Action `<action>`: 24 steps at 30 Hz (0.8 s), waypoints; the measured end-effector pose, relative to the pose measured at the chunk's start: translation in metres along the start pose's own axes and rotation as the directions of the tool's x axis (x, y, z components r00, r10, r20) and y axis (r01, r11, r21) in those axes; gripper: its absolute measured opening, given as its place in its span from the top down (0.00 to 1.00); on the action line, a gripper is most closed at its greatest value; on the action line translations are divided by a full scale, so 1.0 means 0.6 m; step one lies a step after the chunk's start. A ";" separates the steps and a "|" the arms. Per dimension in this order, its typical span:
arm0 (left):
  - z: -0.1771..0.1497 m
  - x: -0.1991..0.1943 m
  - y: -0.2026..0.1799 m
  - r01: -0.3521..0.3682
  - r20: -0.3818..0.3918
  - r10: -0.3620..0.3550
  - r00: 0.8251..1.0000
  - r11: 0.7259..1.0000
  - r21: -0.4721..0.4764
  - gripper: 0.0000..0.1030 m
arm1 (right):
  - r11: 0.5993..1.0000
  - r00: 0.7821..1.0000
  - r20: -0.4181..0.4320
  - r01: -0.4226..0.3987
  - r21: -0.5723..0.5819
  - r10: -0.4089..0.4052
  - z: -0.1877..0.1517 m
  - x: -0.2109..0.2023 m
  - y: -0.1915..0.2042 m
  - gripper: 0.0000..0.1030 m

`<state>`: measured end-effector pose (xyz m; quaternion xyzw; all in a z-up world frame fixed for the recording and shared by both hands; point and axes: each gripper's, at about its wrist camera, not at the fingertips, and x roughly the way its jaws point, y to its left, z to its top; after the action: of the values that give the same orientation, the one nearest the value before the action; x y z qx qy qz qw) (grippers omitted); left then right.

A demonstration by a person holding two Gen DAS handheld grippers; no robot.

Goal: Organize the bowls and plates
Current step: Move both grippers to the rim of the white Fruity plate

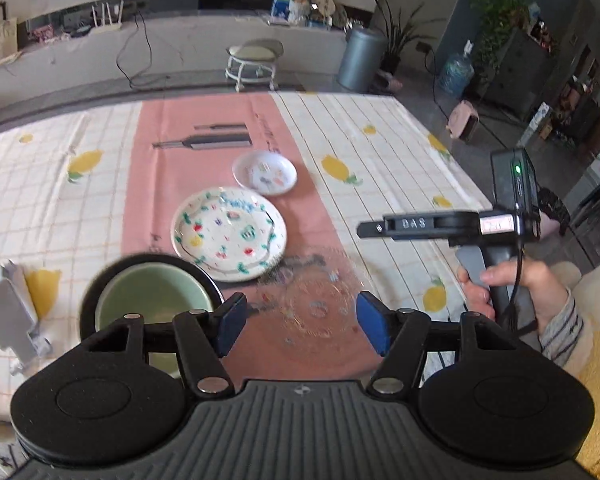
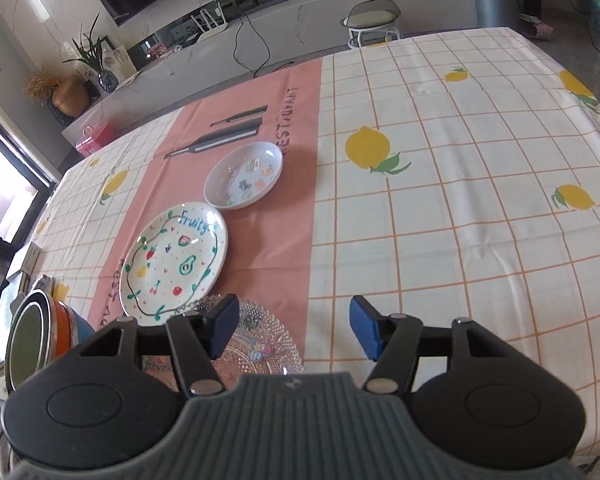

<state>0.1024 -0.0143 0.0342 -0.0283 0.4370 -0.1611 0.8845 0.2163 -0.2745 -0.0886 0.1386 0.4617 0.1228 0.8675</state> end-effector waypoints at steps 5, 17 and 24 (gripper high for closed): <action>0.052 -0.019 0.065 -0.067 0.094 0.073 0.993 0.995 -0.069 0.25 | 0.999 0.999 0.036 0.033 0.028 -0.035 0.027 -0.018 0.039 0.41; 0.135 0.139 0.220 0.005 -0.025 -0.008 1.000 0.994 -0.111 0.30 | 0.993 0.997 0.083 -0.005 0.117 -0.005 0.059 0.039 0.107 0.41; 0.134 0.246 0.261 0.091 -0.178 -0.106 0.978 0.992 -0.090 0.30 | 0.998 1.000 -0.012 -0.005 0.059 0.005 0.041 0.121 0.108 0.42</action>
<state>0.2898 0.0811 -0.0586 -0.0709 0.5203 -0.1886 0.8299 0.2708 -0.1926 -0.1084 0.1647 0.4701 0.1122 0.8599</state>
